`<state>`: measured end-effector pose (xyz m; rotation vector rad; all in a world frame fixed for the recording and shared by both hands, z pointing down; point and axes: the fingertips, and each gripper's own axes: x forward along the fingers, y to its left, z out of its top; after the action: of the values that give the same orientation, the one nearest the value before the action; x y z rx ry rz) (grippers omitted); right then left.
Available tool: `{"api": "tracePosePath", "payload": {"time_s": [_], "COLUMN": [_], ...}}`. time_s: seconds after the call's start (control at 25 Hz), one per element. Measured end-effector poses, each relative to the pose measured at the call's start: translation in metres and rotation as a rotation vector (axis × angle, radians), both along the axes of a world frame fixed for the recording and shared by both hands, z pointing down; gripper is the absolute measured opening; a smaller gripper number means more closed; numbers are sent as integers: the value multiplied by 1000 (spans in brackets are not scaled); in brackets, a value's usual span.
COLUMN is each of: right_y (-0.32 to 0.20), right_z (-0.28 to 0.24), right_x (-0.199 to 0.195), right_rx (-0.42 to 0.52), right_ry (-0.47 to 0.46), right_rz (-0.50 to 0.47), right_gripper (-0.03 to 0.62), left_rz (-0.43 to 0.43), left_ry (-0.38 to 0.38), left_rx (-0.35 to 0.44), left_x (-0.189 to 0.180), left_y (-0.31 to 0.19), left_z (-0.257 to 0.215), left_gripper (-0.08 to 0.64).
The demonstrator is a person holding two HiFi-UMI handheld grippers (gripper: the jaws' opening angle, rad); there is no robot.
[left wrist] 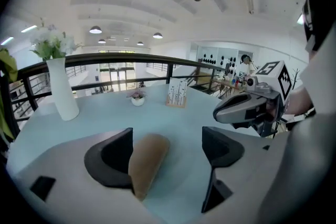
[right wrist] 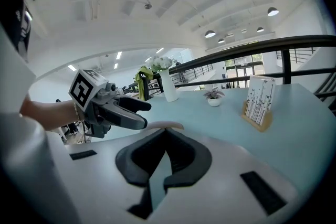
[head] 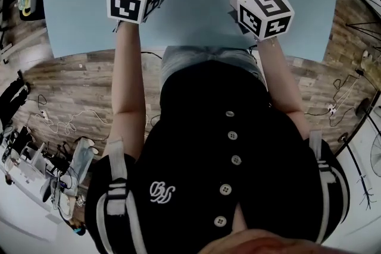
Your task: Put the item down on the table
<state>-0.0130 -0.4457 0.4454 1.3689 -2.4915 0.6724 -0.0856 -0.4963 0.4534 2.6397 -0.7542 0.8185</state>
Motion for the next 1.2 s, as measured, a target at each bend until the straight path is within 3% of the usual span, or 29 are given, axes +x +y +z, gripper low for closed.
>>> {"api": "tracePosePath", "payload": {"time_s": [0.36,0.52,0.76,0.88,1.0,1.2], "right_y": [0,0,17,24,32,44], "right_z": [-38,-61,-94,-101,-101,-87], "right_x": [3,-7,-22,-25,-26,-32], "right_rx": [76,129,212,225,210,180], "right_ry": [-25,-7,22,50,17,13], "right_rz": [-51,-120,-305,-347,-365,-424], "right_gripper": [12,12,12,12,12,12], "left_rz": [-145,-177,-241,-241,-235,-219], "left_ry": [164,283,366,390,405,362], "left_rx": [54,102,163,160,152,106], "left_x": [-12,-14,-14,-15,-14,-3], "left_y": [22,37,56,64,74,90], "left_z": [-48,-74,-96,-99,-97,-78], "left_gripper": [322,229,20,9,9,9]}}
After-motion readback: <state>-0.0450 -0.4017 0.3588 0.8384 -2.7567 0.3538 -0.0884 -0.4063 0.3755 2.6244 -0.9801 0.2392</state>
